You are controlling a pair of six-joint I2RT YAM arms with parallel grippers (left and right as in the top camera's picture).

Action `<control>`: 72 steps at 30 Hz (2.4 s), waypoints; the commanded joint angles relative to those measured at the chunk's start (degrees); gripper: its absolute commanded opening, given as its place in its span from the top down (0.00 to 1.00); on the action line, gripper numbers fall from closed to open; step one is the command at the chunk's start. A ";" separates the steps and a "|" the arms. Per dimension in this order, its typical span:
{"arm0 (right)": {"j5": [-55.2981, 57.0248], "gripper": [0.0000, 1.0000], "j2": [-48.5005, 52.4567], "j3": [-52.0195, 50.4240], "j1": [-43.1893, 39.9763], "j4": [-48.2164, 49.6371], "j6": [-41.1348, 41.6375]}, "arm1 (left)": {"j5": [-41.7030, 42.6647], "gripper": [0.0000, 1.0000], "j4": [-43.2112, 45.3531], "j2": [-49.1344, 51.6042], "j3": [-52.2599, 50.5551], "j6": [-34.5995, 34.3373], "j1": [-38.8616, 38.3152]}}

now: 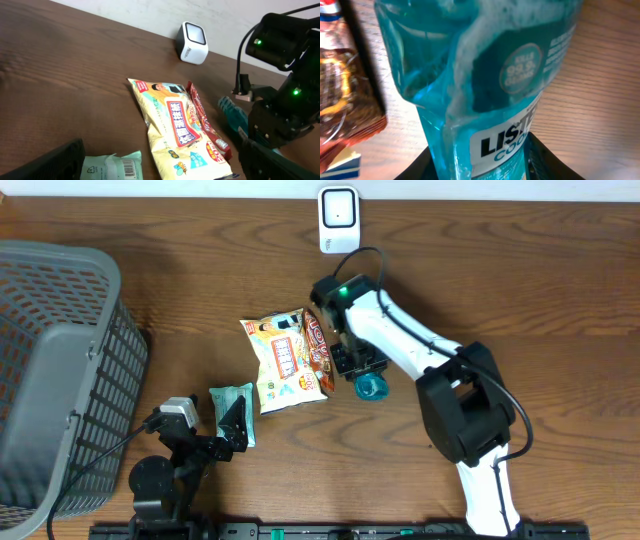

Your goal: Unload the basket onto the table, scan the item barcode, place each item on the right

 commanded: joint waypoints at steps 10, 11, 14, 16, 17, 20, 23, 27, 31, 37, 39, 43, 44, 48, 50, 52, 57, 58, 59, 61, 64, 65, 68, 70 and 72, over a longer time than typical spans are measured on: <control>-18.69 0.74 4.44 -2.19 -6.16 0.79 -13.29 | -0.31 0.02 -1.40 -0.15 -0.59 0.09 -0.13; -18.69 0.74 4.44 -2.19 -6.82 0.79 -13.92 | -0.31 0.02 -1.38 -0.15 -0.61 0.09 -0.13; -18.64 0.74 4.44 -2.19 -8.31 0.98 -14.19 | -0.31 0.02 -1.38 -0.15 -0.59 0.09 -0.13; -18.67 0.74 4.44 -2.19 -9.11 1.14 -14.16 | -0.31 0.02 -1.38 -0.15 -0.59 0.11 -0.13; -18.67 0.74 4.44 -2.19 -9.53 1.16 -14.14 | -0.31 0.02 -1.38 -0.15 -0.59 0.09 -0.13; -18.29 0.73 4.44 -2.19 -9.68 1.11 -14.16 | -0.31 0.02 -1.38 -0.15 -0.59 0.09 -0.13; -16.61 0.73 4.37 -2.10 -9.44 1.42 -13.92 | -0.31 0.02 -1.38 -0.15 -0.59 0.09 -0.13; -14.19 0.73 4.37 0.72 -9.25 2.29 -13.75 | -0.31 0.02 -1.38 -0.15 -0.59 0.09 -0.13; -15.15 0.74 4.37 2.86 -9.18 4.81 -21.62 | -0.31 0.02 -1.38 -0.15 -0.59 0.09 -0.13; -10.38 0.75 4.37 3.45 -9.18 5.68 -29.99 | -0.31 0.02 -1.38 -0.15 -0.59 0.09 -0.13; -9.88 0.71 4.37 5.25 -8.90 5.75 -30.03 | -0.31 0.02 -1.38 -0.15 -0.59 0.09 -0.13; -9.88 0.65 4.37 8.44 -8.00 5.57 -29.99 | -0.31 0.02 -1.40 -0.15 -0.59 0.09 -0.13; -9.90 0.62 4.37 9.18 -7.69 5.40 -29.97 | -0.31 0.02 -1.38 -0.15 -0.59 0.09 -0.13; -9.79 0.46 4.37 9.81 -6.21 5.22 -29.99 | -0.31 0.02 -1.38 -0.15 -0.59 0.09 -0.13; -8.63 0.43 4.37 9.79 -5.68 5.27 -29.09 | -0.31 0.02 -1.38 -0.15 -0.59 0.09 -0.13; -6.71 0.43 4.37 9.79 -5.40 5.31 -27.06 | -0.31 0.02 -1.38 -0.15 -0.59 0.09 -0.13; -3.85 0.46 4.37 9.79 -5.60 5.38 -23.91 | -0.31 0.02 -1.38 -0.15 -0.59 0.09 -0.13; -3.87 0.47 4.37 9.79 -5.73 5.38 -23.52 | -0.31 0.02 -1.38 -0.15 -0.59 0.09 -0.13; -3.87 0.47 4.37 9.81 -5.77 5.38 -23.19 | -0.31 0.02 -1.38 -0.15 -0.59 0.09 -0.13; -3.87 0.48 4.37 9.81 -5.75 5.35 -22.21 | -0.31 0.02 -1.38 -0.15 -0.59 0.09 -0.13; -3.78 0.48 4.35 9.84 -5.33 5.64 -20.85 | -0.31 0.02 -1.38 -0.15 -0.59 0.09 -0.13; -2.60 0.47 4.35 9.84 -4.83 6.12 -19.52 | -0.31 0.02 -1.38 -0.15 -0.59 0.09 -0.13; 4.57 0.43 4.37 9.81 -2.64 7.54 -15.30 | -0.31 0.02 -1.38 -0.15 -0.59 0.09 -0.13; 8.13 0.40 4.37 9.81 -0.79 8.31 -13.81 | -0.31 0.02 -1.40 -0.15 -0.59 0.09 -0.13; 11.91 0.23 4.39 9.70 1.16 9.84 -12.87 | -0.31 0.02 -1.38 -0.15 -0.59 0.09 -0.13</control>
